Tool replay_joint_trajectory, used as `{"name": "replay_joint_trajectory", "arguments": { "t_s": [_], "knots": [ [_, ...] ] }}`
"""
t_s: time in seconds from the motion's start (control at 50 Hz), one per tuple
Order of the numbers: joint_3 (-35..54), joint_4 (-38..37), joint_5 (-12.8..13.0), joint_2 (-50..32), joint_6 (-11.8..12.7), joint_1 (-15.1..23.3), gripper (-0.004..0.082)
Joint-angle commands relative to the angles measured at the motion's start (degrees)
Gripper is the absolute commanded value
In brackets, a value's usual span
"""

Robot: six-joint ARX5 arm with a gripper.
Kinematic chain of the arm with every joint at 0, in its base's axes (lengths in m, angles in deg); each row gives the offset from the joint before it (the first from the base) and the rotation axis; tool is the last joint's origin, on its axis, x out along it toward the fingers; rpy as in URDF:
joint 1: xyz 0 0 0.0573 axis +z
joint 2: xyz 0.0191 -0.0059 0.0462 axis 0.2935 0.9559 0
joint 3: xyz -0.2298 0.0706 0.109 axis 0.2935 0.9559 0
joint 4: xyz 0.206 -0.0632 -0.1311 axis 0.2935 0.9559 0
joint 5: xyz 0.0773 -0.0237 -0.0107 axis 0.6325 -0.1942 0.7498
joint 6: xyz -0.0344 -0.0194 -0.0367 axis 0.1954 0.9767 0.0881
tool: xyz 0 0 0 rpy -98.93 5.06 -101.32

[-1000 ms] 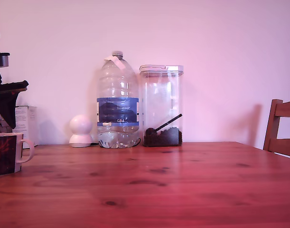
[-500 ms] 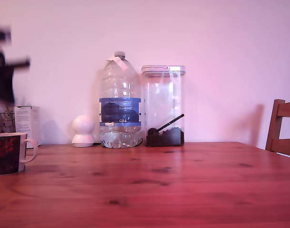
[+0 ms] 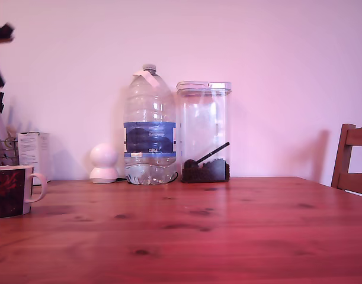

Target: Pick up the coffee capsules from the table one by one and drop them inside the nearest coffee cup

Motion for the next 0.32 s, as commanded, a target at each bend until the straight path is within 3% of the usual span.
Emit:
{"name": "replay_joint_trajectory", "arguments": {
  "t_s": [0.0,0.3],
  "knots": [
    [3.17,-2.43,-0.26,-2.71,-0.37,-0.44,-0.0024],
    [13.14,-7.58,-1.73,-10.23,-0.39,-0.48,-0.0024]
  ]
}}
